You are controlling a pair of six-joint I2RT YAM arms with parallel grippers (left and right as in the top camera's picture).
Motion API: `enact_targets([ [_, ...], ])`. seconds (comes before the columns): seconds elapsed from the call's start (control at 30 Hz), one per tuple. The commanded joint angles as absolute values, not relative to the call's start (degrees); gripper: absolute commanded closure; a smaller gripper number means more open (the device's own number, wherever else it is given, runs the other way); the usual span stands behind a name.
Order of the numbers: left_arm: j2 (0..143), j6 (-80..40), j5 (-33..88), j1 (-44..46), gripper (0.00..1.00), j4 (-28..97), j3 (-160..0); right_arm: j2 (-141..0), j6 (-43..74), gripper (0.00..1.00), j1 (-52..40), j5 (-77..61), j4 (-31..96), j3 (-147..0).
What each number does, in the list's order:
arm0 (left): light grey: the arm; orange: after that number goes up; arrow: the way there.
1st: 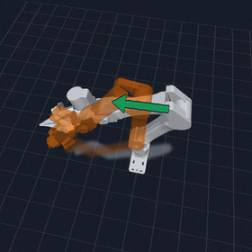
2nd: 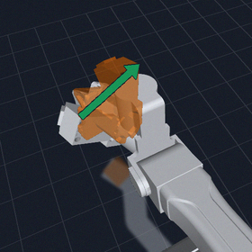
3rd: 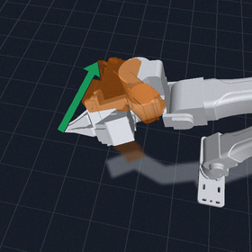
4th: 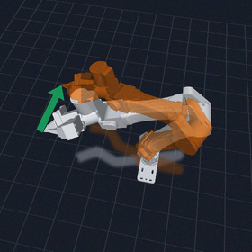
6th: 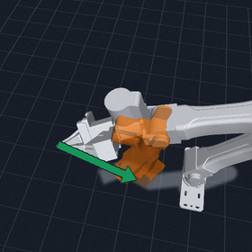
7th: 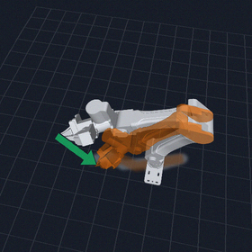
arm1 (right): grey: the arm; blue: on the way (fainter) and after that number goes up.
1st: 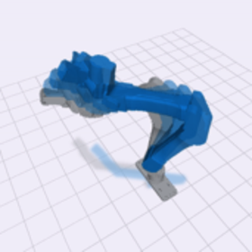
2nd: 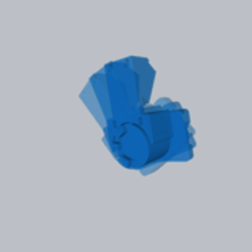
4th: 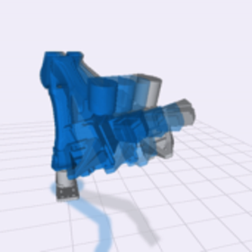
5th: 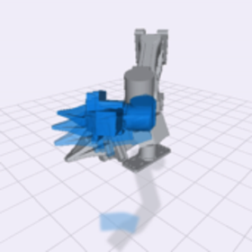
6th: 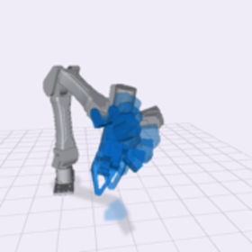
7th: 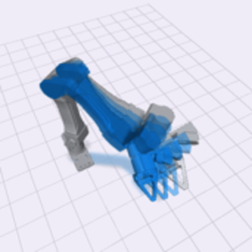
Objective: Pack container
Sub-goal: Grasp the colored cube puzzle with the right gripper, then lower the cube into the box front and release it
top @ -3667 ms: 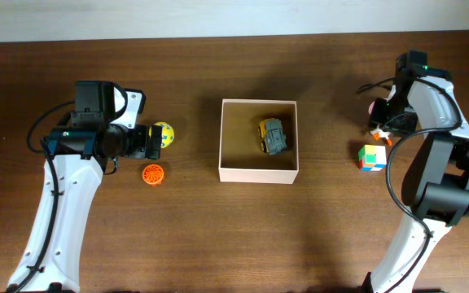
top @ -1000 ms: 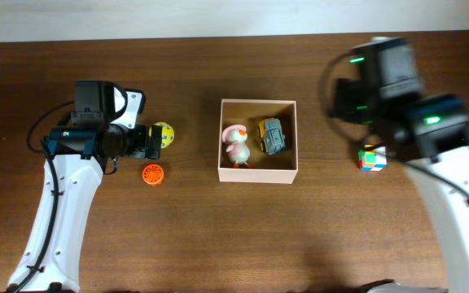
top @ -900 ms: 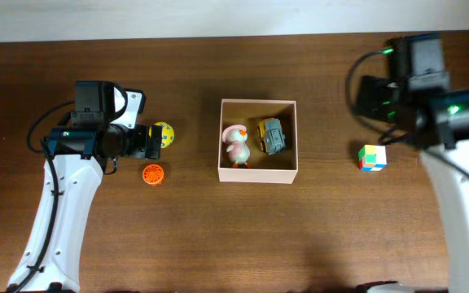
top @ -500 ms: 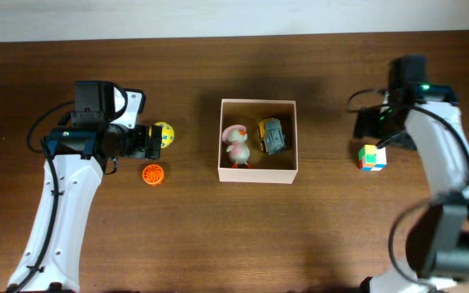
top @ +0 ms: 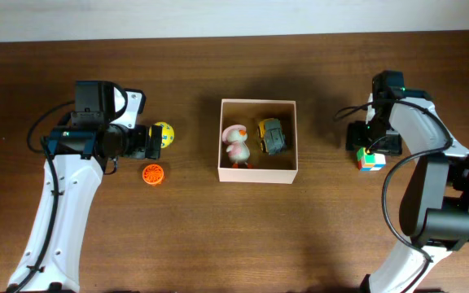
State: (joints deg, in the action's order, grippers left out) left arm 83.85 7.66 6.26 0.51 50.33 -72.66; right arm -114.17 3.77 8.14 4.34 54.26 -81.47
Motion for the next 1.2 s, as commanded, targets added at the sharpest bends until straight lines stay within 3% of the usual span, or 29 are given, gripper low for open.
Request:
enact_targets([
  [0.0,84.2,7.4,7.1,0.6,0.01,50.2,-73.7,-115.3,3.2,0.22,9.0,3.6,53.7,-80.4],
  [0.6,84.2,7.4,7.1,0.6,0.01,50.2,-73.7,-115.2,4.6,0.60,9.4,3.6,54.3,-80.2],
  [0.87,84.2,7.4,7.1,0.6,0.01,50.2,-73.7,-111.5,6.7,0.62,8.5,3.0,58.3,-84.3],
  [1.17,84.2,7.4,7.1,0.6,0.01,50.2,-73.7,-98.2,10.7,0.67,-0.9,-3.5,69.1,-96.4],
])
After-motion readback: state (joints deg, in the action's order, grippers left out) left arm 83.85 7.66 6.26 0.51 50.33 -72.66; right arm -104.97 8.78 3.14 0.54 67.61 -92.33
